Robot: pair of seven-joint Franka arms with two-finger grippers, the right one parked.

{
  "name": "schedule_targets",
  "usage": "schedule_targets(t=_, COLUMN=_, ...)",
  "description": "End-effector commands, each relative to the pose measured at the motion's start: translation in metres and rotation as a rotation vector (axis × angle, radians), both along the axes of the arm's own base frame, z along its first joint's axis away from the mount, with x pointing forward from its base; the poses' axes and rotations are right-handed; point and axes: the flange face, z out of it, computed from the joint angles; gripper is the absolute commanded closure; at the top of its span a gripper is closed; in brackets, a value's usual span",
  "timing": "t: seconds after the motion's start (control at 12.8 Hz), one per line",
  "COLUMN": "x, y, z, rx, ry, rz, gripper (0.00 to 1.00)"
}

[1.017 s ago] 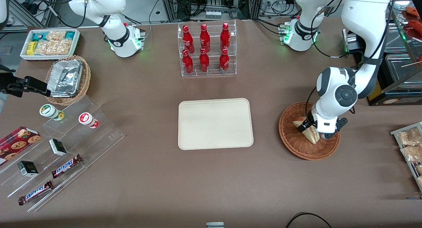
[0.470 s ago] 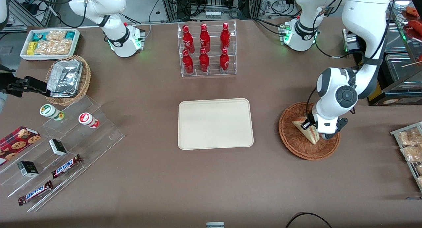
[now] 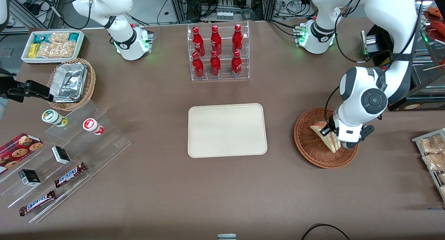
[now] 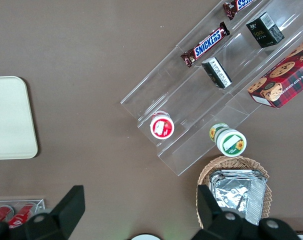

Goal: Place sandwich from basket to tray
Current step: 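Carry the sandwich with the left gripper over the cream tray and lower it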

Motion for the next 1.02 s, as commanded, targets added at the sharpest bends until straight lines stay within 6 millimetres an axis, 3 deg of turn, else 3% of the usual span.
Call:
schedule_targets(t=0.0, x=0.006, y=-0.057, z=0.027, rx=-0.026, ry=-0.004, rz=-0.091, gripper=1.00)
schedule_targets(t=0.23, x=0.004, y=-0.118, z=0.013, rx=-0.072, ry=0.015, rz=-0.176, gripper=1.00)
schedule_targets(t=0.31, x=-0.001, y=-0.153, z=0.006, rx=-0.105, ry=0.030, rz=-0.218, gripper=1.00)
schedule_targets(t=0.55, x=-0.006, y=-0.230, z=-0.016, rx=-0.135, ry=0.043, rz=-0.267, gripper=1.00)
schedule_targets(t=0.94, x=-0.036, y=-0.328, z=-0.045, rx=-0.138, ry=0.084, rz=-0.305, gripper=1.00)
